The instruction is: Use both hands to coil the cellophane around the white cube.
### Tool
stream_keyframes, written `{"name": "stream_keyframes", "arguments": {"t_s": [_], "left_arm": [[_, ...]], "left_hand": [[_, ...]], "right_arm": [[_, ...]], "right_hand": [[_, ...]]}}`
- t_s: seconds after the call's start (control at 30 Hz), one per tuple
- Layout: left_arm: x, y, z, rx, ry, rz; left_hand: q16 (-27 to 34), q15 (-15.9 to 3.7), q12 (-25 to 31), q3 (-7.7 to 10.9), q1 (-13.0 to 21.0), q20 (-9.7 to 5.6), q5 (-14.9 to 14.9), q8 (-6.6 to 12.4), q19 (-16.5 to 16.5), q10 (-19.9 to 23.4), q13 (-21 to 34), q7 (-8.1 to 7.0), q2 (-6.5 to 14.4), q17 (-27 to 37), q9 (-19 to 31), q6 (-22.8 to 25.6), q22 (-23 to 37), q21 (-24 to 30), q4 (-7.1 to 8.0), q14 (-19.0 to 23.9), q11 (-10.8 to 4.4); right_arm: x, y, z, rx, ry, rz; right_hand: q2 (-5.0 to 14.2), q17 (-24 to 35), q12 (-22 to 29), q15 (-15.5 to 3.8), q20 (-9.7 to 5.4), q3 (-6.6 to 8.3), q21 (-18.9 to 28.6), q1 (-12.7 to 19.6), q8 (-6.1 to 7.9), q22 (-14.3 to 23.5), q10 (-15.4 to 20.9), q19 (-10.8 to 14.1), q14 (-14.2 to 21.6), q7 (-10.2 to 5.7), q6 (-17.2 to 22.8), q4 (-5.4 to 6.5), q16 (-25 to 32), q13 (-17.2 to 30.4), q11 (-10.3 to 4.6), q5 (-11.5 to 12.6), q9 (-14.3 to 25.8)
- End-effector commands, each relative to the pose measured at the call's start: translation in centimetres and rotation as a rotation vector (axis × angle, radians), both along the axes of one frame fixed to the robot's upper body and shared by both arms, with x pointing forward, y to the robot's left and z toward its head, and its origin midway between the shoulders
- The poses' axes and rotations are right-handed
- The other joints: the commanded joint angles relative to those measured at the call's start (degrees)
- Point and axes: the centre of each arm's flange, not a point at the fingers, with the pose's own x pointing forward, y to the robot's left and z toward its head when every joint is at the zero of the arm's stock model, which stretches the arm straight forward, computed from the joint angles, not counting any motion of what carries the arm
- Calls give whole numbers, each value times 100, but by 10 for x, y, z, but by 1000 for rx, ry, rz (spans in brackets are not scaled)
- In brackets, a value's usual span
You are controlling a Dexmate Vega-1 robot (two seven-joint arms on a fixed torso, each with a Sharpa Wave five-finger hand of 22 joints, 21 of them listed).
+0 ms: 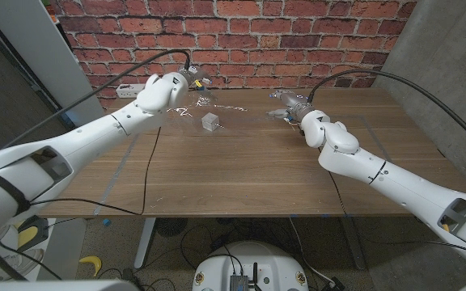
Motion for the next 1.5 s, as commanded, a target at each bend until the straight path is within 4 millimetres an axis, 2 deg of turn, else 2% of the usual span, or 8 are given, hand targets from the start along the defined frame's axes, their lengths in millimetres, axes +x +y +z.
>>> {"name": "stream_keyframes", "arguments": {"t_s": [0.03,0.27,0.53,0.67,1.13,1.2,1.3,1.5], "left_arm": [[-7,30,-10,138,205,358],[-12,34,-14,214,158,489],[-12,43,-18,212,142,584],[-10,54,-19,164,142,606],[5,87,-19,46,237,709],[9,92,-19,22,251,722],[13,101,-20,-20,265,731],[19,114,-21,-77,250,766]], "left_hand": [[17,53,37,-40,99,29,61,34,-47,-68,-1,-65,-135,-5,23,-21,-9,-45,-101,-92,-4],[33,131,33,-178,357,26,190,-53,-17,-282,-13,-90,-309,-6,31,-343,-17,-126,-277,-218,15],[51,207,49,-423,793,31,423,-125,77,-626,-25,215,-316,-7,35,-1225,-15,-268,-444,-365,99],[64,239,86,-568,815,36,493,-38,90,-684,-26,613,-296,-3,33,-1263,-10,-337,-405,-410,238],[47,397,66,-770,690,41,560,-4,77,-919,-30,782,-210,4,32,-1222,-1,-445,-278,-548,541],[45,407,62,-838,663,39,585,-15,64,-1010,-31,941,-192,6,30,-1270,2,-486,-247,-610,722],[63,452,95,-923,588,38,605,18,72,-1014,-33,1156,-159,9,28,-1206,7,-525,-187,-624,846],[89,442,143,-1060,343,39,605,110,100,-977,-40,1156,-76,17,29,-897,16,-574,-26,-614,857]], "right_arm": [[-3,5,2,-7,-18,9],[-2,7,0,-5,-13,20],[-3,9,1,-5,-13,27],[-3,11,1,-5,-12,32],[-4,11,3,-6,-14,35],[-4,11,3,-5,-12,36],[-4,11,3,-2,-8,37],[-4,10,3,2,-6,37]], "right_hand": [[-4,12,25,-12,-5,4,37,-50,17,5,45,43,40,-5,30,36,38,-1,-26,-9,9],[15,9,22,-8,-5,11,36,-53,15,5,45,44,45,-6,28,33,40,-1,-28,-18,9],[23,11,19,-9,-10,5,36,-80,16,5,44,44,44,-10,31,43,41,-2,-27,-30,9],[19,10,20,-10,-7,1,36,-89,15,5,50,47,47,-8,30,42,41,-2,-28,-37,9],[26,4,14,-11,-10,2,36,-99,15,5,45,49,57,-10,34,33,41,-2,-30,-55,9],[25,2,14,-14,-11,3,36,-97,15,5,47,50,57,-11,34,29,40,-2,-30,-57,9],[25,0,13,-13,-9,4,36,-98,16,5,48,50,60,-10,38,25,40,-2,-29,-61,9],[28,-1,11,-18,-11,6,36,-99,14,5,45,52,66,-8,36,21,40,-2,-28,-66,9]]}}
